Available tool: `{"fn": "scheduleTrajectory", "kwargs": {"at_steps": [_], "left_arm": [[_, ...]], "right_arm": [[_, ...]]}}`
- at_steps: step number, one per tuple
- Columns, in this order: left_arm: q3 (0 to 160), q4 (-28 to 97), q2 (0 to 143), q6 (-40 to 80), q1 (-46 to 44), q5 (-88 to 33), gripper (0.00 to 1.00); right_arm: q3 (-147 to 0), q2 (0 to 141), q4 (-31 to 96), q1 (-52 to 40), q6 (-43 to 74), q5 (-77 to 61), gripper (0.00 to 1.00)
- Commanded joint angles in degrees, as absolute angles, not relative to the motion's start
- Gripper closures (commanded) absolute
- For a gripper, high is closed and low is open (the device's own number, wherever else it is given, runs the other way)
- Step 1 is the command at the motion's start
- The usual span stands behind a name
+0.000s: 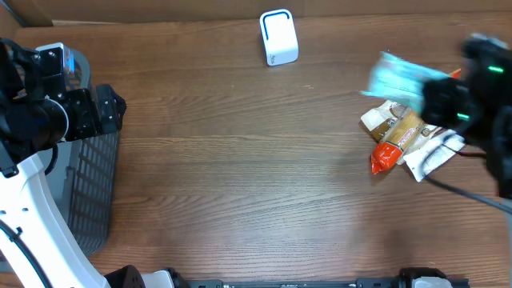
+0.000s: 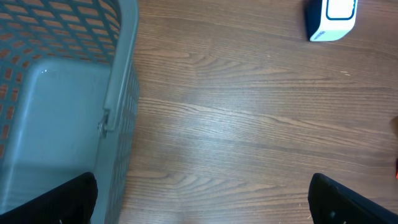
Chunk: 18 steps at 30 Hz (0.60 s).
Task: Scan the item barcode
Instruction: 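Carry the teal packet right onto the pile and release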
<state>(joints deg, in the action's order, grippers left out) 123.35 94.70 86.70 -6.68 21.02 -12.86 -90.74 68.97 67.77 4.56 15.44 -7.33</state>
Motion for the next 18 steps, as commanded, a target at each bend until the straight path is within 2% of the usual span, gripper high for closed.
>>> {"fn": "scheduleTrajectory", "kwargs": {"at_steps": [1,4,8,18], "left_arm": [[123.5,94.5,86.9,-8.2,21.0,-13.1,0.0],[123.5,94.5,86.9,-8.2,21.0,-13.1,0.0],[123.5,94.5,86.9,-8.2,21.0,-13.1,0.0],[123.5,94.5,86.9,-8.2,21.0,-13.1,0.0]], "right_arm": [[-91.0,67.3,69.9,16.0,23.0,-7.2,0.96],[-88.8,68.1,69.3,25.0,23.0,-7.2,0.96],[-82.3,69.7,64.4,31.4,25.2,-7.2,0.96],[-62.8,76.0,46.1,31.6,25.7,-4.6,0.96]]}}
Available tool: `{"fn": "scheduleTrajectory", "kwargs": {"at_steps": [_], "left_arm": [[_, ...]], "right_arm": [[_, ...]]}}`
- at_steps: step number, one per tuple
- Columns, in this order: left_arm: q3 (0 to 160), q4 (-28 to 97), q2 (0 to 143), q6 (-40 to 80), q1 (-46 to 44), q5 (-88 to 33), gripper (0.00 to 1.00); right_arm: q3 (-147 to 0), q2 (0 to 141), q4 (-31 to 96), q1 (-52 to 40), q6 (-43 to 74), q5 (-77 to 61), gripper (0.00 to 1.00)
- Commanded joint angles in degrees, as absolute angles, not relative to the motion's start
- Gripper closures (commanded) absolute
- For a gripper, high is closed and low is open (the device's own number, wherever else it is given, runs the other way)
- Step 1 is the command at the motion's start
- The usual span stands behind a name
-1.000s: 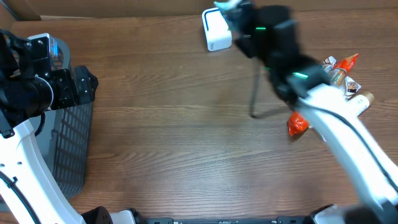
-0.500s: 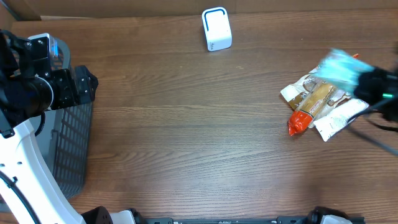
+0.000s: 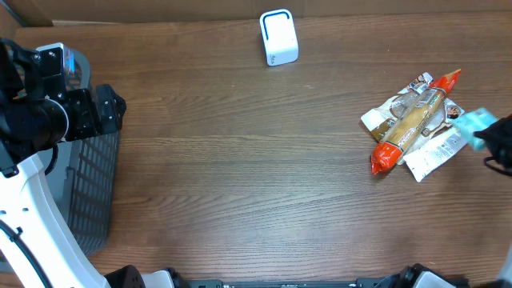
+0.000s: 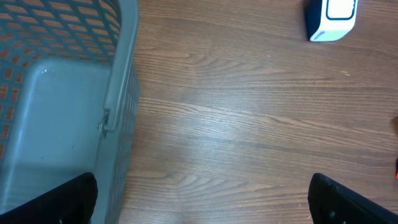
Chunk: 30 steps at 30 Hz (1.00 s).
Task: Scan the item barcode
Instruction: 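Carry the teal packet right onto the pile and release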
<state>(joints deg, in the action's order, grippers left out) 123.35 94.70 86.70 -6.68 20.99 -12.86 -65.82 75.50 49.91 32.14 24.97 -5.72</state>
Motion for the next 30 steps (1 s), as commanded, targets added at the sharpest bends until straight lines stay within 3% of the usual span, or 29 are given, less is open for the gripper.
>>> {"fn": "scheduleTrajectory", "kwargs": {"at_steps": [1,8,12,13,22,30], "left_arm": [[123.5,94.5,86.9,-8.2,21.0,-13.1,0.0],[123.5,94.5,86.9,-8.2,21.0,-13.1,0.01],[123.5,94.5,86.9,-8.2,21.0,-13.1,0.0],[123.5,94.5,86.9,-8.2,21.0,-13.1,0.01],[123.5,94.5,86.9,-8.2,21.0,-13.1,0.01],[123.5,94.5,86.9,-8.2,21.0,-13.1,0.0]], "right_arm": [[-61.6,76.4,44.9,31.3,25.7,-4.5,0.96],[-57.3,79.9,40.8,27.0,25.6,-4.8,0.82],[-57.3,81.6,40.8,24.6,25.5,-4.1,0.52],[-57.3,81.7,40.8,24.3,25.5,-4.1,0.5],[-64.1,79.9,47.6,23.5,23.2,-10.1,0.45],[-77.7,76.8,63.4,21.7,17.5,-20.9,0.35]]}}
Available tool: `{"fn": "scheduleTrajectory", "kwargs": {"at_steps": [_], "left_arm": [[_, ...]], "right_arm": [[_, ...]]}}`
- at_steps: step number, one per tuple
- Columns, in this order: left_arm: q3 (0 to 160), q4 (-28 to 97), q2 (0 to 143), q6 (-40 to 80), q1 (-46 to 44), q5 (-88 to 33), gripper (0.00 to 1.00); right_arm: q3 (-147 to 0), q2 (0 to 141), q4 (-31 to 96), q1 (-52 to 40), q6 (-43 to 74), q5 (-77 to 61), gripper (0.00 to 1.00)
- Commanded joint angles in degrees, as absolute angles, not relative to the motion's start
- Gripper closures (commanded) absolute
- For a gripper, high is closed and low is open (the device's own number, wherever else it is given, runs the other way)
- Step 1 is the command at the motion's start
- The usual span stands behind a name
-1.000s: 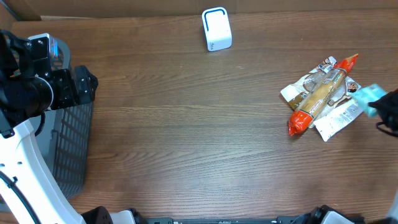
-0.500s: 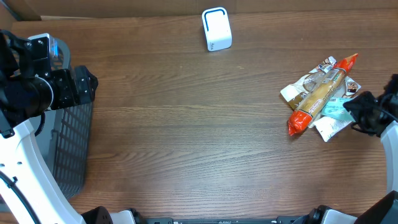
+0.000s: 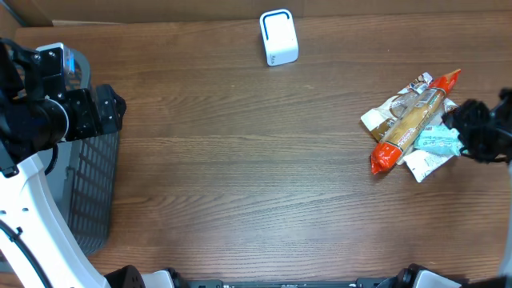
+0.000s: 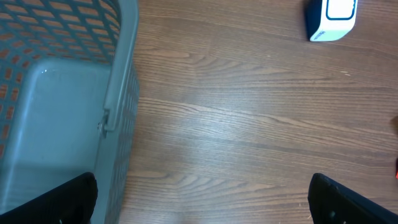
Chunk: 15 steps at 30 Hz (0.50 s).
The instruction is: Scan the item barcode
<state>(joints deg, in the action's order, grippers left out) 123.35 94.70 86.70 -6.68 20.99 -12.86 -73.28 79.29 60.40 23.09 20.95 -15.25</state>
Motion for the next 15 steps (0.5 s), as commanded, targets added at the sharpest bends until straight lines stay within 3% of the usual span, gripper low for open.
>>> {"fn": "scheduleTrajectory", "kwargs": {"at_steps": [1,15], "left_arm": [[123.5,94.5,86.9,-8.2,21.0,-13.1,0.01],[123.5,94.5,86.9,-8.2,21.0,-13.1,0.0]], "right_arm": [[-78.6,76.6,65.1,21.2,17.1,-20.9,0.34],[-79.9,67.2,72.8,11.7,8.7,-18.7,0.25]]}}
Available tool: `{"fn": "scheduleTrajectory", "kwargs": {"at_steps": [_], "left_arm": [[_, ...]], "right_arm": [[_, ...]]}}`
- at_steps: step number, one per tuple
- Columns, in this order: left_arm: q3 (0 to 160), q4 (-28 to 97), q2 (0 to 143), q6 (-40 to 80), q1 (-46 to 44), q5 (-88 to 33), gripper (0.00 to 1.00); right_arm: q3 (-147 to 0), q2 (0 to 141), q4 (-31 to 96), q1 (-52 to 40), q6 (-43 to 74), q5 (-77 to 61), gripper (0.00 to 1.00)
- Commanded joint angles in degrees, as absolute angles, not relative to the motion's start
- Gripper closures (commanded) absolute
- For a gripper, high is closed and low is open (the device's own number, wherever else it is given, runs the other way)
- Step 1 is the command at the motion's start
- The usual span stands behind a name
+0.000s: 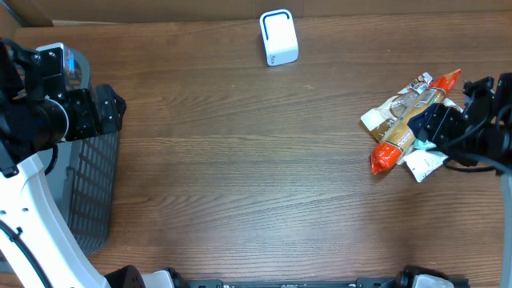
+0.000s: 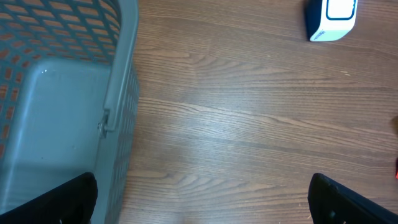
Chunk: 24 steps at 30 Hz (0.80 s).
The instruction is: Scan the item barcode
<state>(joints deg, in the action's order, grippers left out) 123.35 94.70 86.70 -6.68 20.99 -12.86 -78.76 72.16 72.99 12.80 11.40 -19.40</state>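
Observation:
The items lie in a small pile at the right of the table: a long brown-and-orange packet (image 1: 406,126), a white packet (image 1: 424,163) and a sliver of a teal packet (image 1: 423,146). My right gripper (image 1: 432,126) is low over this pile, covering most of the teal packet; its jaws cannot be made out. The white-and-blue scanner (image 1: 278,38) stands at the far middle edge, also showing as the scanner (image 2: 331,18) in the left wrist view. My left gripper (image 2: 202,202) hangs open beside the basket, holding nothing.
A grey mesh basket (image 1: 88,192) stands at the left edge under the left arm, its rim (image 2: 121,81) running through the left wrist view. Brown wooden table (image 1: 240,160) stretches between the basket and the pile.
My right gripper has moved left, from beside the teal packet to over the pile, and now hides most of the teal packet. The left arm, scanner and basket are unchanged.
The right gripper was over the pile's far side with a blurred teal packet by it. Then it was at the right table edge with the teal packet. Later the teal packet lay on the pile beside the gripper; now the gripper covers it.

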Motion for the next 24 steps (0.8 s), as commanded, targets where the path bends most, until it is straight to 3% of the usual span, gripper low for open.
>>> {"fn": "scheduleTrajectory", "kwargs": {"at_steps": [1,4,18,24], "left_arm": [[123.5,94.5,86.9,-8.2,21.0,-13.1,0.01],[123.5,94.5,86.9,-8.2,21.0,-13.1,0.0],[123.5,94.5,86.9,-8.2,21.0,-13.1,0.0],[123.5,94.5,86.9,-8.2,21.0,-13.1,0.01]], "right_arm": [[-79.9,66.0,72.8,11.5,8.7,-18.8,0.24],[-79.9,62.5,73.8,10.7,8.7,-18.8,0.19],[-79.9,58.7,79.2,10.1,8.5,-18.4,0.19],[-79.9,58.5,79.1,10.1,7.4,-24.4,0.19]]}}
